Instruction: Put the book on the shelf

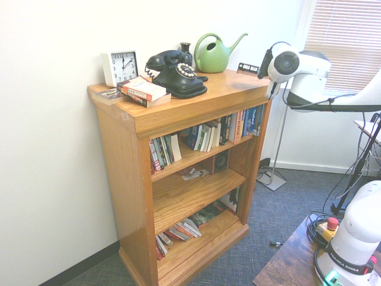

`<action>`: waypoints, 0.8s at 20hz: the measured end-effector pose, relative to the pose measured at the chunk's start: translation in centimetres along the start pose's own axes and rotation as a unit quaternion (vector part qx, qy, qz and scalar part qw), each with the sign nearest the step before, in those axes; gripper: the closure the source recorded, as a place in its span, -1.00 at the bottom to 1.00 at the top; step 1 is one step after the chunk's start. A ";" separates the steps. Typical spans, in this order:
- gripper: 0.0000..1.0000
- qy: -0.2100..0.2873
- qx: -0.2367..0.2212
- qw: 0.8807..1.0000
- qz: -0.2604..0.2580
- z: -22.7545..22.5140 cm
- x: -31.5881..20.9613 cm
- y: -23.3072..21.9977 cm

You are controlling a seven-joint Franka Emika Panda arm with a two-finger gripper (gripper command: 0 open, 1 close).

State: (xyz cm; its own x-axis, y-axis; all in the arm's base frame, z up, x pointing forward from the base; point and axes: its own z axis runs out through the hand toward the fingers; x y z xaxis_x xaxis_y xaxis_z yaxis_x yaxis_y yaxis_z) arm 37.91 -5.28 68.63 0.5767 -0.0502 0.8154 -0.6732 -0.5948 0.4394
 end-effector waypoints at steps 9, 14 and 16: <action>1.00 -0.213 0.117 0.964 0.110 -9.4 -16.1 1.7; 1.00 -0.258 0.164 0.944 0.125 -9.7 -21.1 -1.2; 1.00 -0.270 0.185 0.936 0.130 -9.5 -20.9 -2.1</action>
State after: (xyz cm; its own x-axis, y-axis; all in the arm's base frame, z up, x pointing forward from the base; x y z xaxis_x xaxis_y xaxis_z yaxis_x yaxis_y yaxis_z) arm 22.88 4.61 54.28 0.6329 -0.5702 0.5238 -0.6740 -0.7387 0.0102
